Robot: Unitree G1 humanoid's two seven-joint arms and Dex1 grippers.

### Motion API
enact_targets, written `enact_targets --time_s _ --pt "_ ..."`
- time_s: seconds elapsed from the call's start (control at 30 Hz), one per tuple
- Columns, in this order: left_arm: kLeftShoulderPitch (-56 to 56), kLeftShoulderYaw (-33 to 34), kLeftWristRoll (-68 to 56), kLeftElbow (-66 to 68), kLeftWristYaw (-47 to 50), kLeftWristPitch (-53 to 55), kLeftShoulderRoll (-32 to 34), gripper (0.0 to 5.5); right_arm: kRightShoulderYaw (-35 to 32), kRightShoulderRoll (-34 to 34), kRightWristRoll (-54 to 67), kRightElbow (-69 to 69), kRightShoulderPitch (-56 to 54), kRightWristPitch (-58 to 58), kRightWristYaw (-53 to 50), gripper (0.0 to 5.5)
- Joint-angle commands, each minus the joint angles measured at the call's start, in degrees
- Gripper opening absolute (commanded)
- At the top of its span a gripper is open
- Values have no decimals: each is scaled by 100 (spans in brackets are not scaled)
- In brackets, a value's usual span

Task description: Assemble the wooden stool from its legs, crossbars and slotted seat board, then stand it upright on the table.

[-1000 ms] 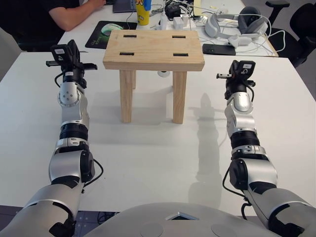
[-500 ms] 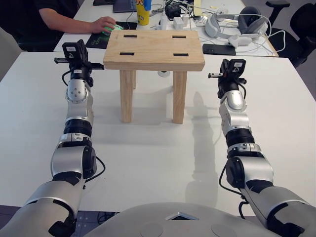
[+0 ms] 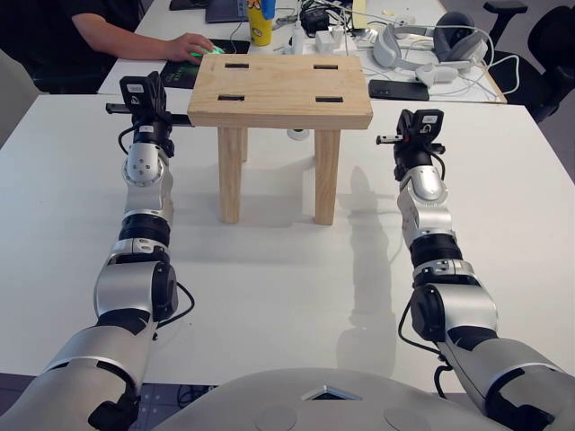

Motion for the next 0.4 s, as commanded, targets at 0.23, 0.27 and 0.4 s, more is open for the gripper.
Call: enact_targets --time_s 0.23,0.27,0.4 --pt "-28 34 -9 70 -83 -66 23 4 56 12 -39 139 -201 -95 110 0" --pt "-21 35 -7 67 -87 -70 24 4 62 15 -42 134 -195 -101 116 0" --pt "-5 40 -10 48 -102 -79 12 4 76 11 -46 127 -181 -129 109 0"
